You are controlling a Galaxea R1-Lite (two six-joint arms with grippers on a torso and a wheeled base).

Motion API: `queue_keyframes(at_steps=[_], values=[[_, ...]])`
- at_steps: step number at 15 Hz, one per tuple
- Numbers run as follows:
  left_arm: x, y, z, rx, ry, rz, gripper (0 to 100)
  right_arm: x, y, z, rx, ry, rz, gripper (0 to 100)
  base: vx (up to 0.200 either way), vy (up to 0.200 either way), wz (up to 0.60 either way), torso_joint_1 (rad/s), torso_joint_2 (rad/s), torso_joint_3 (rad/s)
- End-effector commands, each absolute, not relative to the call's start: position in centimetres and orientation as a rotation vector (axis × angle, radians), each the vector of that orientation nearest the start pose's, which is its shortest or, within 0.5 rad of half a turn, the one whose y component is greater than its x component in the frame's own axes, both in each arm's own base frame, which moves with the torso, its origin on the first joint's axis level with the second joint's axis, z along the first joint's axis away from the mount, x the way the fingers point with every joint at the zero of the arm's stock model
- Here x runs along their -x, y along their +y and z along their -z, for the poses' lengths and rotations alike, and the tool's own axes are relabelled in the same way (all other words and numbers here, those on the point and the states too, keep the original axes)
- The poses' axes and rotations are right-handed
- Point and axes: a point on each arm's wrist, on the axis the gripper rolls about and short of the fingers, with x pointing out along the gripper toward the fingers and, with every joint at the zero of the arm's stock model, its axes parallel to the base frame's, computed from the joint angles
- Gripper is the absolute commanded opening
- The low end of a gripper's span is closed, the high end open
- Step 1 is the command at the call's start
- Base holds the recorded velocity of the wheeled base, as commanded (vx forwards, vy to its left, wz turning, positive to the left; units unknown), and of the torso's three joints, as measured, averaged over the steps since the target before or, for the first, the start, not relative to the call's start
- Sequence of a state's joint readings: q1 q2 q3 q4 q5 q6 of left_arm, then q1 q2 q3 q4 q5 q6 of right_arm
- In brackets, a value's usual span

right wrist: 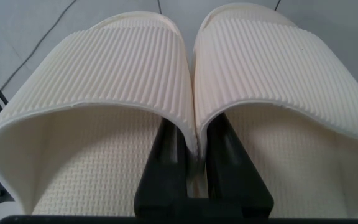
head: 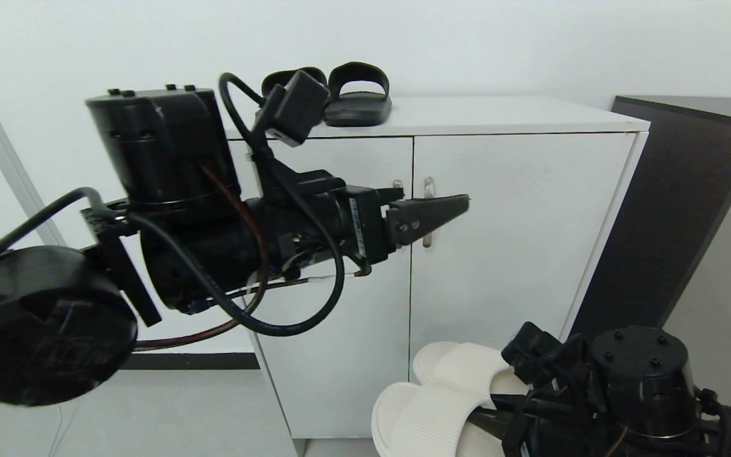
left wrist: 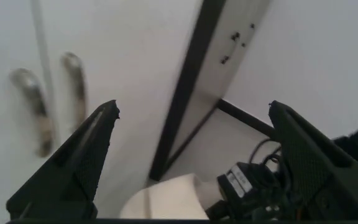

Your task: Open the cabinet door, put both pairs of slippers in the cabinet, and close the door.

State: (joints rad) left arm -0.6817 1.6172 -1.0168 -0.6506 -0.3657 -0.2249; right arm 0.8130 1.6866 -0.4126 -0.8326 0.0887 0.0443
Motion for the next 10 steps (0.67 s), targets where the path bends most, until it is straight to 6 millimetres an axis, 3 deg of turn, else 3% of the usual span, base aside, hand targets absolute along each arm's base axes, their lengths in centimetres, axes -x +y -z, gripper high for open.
queue_keyframes(at_steps=[1, 5, 10], values=[[-24.1, -21.2, -25.7, 0.213, 0.132, 1.108, 100, -17.1, 18.4, -10.7, 0.124, 0.454, -0.876, 0, 0.000, 0.000, 0.00, 0.000, 0.00, 0.000], [-24.9, -21.6, -25.8, 0.284, 0.203, 1.220, 100, -17.2, 18.5, -10.5, 0.127, 0.463, -0.875, 0, 0.000, 0.000, 0.00, 0.000, 0.00, 0.000], [-26.4, -22.7, -24.8, 0.288, 0.209, 1.117, 100, -17.2, 18.5, -10.5, 0.127, 0.461, -0.875, 0, 0.000, 0.000, 0.00, 0.000, 0.00, 0.000]])
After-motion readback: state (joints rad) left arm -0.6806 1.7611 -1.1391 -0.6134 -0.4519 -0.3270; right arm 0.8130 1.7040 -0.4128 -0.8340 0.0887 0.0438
